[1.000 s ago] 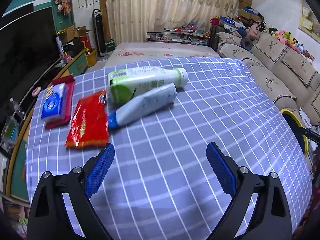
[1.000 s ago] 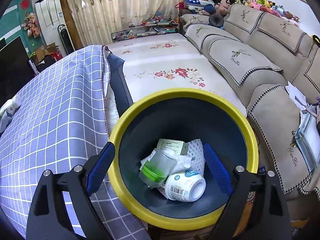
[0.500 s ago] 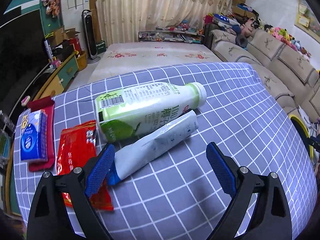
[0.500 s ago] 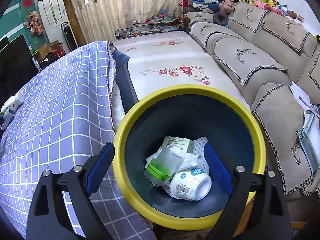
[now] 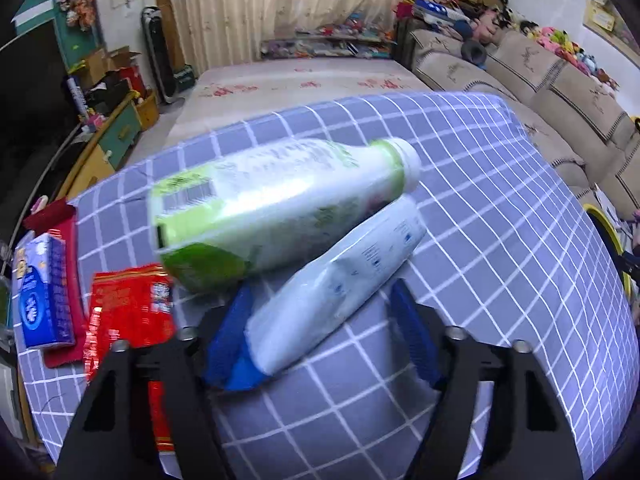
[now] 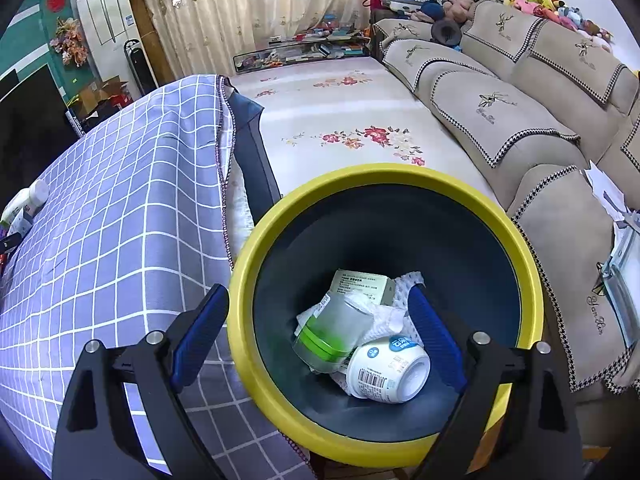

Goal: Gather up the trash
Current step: 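Grasp the white squeeze tube by its blue cap with the left tool, then carry the white tube into the yellow bin and open the left tool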

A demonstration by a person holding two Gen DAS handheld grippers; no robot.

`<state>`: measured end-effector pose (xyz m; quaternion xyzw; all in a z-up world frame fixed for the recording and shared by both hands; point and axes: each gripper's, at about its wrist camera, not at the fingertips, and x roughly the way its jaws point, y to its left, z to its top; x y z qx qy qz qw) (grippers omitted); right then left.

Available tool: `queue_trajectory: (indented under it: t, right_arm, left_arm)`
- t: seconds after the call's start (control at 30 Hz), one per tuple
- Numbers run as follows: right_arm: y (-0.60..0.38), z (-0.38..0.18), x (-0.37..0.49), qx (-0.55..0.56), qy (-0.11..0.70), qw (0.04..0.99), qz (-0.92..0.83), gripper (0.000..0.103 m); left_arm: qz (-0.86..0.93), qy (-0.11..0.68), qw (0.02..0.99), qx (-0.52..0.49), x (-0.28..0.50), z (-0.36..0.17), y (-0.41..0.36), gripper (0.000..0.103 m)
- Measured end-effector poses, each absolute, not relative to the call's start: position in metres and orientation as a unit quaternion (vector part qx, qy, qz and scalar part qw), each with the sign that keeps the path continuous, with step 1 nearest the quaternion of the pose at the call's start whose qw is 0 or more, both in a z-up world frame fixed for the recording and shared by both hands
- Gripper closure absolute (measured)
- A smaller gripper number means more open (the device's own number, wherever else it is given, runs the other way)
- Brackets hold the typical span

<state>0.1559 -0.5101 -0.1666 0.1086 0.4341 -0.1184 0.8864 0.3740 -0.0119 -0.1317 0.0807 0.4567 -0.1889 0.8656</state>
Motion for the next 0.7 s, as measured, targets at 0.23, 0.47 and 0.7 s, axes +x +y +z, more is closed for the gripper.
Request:
queue_trajectory:
  t: [0.23,0.47,0.7]
  right_arm:
    - [-0.512,-0.169,0.156,0.114,0.434,0.887,-0.112,0.017]
    - [-0.513,-0.165,0.150,0.121,0.426,0.890,-0.105,0.017]
    - [-0.535,-0.142,0.123,0.136,0.395,0.901,-0.120,0.017]
  left_arm:
    - [-0.224,0.461,0.852,0.110,0.358,-0.129,-0.041,0.069]
    - [-0.234,0.457,0.851,0.107,0.335,-0.115,-0.067,0.075]
    - [-0.270,0.437,0.849,0.125,0.292,-0.084,-0.122,0.075]
